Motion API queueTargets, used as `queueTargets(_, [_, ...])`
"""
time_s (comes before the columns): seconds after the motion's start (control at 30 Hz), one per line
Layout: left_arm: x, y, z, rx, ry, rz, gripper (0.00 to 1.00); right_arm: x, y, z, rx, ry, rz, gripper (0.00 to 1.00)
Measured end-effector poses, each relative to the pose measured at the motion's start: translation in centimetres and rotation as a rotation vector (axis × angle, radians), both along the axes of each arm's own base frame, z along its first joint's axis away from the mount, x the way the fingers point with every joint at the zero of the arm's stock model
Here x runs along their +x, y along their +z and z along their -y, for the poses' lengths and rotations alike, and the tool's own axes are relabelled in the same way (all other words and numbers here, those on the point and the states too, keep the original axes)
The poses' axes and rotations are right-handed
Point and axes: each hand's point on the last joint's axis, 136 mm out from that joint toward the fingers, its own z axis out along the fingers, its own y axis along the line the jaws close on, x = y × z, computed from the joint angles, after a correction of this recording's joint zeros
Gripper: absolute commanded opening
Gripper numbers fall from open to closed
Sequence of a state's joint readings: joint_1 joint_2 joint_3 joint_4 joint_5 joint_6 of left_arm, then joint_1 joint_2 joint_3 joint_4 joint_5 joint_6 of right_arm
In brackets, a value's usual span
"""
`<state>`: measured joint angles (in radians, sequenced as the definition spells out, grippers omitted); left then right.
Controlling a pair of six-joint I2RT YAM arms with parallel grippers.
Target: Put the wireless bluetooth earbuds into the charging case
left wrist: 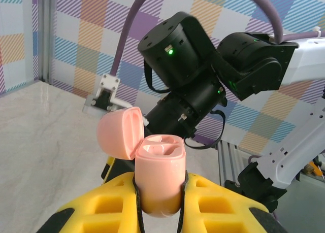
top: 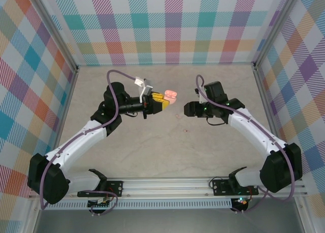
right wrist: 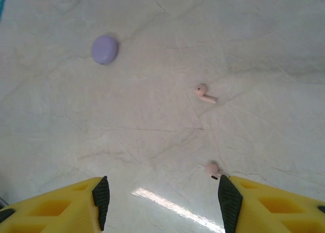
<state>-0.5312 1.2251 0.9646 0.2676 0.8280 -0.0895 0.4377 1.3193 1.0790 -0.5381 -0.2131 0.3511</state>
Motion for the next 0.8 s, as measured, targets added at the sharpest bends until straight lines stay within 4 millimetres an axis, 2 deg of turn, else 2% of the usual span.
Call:
queueTargets(0.3, [0.6,-0.5,-0.4,0.008,0.035,-0.009,0.04,-0.5,8.8,-0.3,0.324,0.051,0.179,0.6])
queueTargets(0.4, [0.7,-0.5,-0.5,0.008,0.039,-0.009,0.04,-1.2,10.8,-1.3,0.405,0.108,0.203,0.6])
queueTargets(0.6, [0.5,-0.5,-0.4,0.006,0.029,-0.007,0.04,-1.8,12.6,-2.9,0.528,0.191,0.181,0.58])
queueTargets(0.8, [0.4,-0.4,-0.4,0.005,0.021,-0.006,0.04,-2.1,12.8,-4.5,0.594,0.25,0.128,0.57])
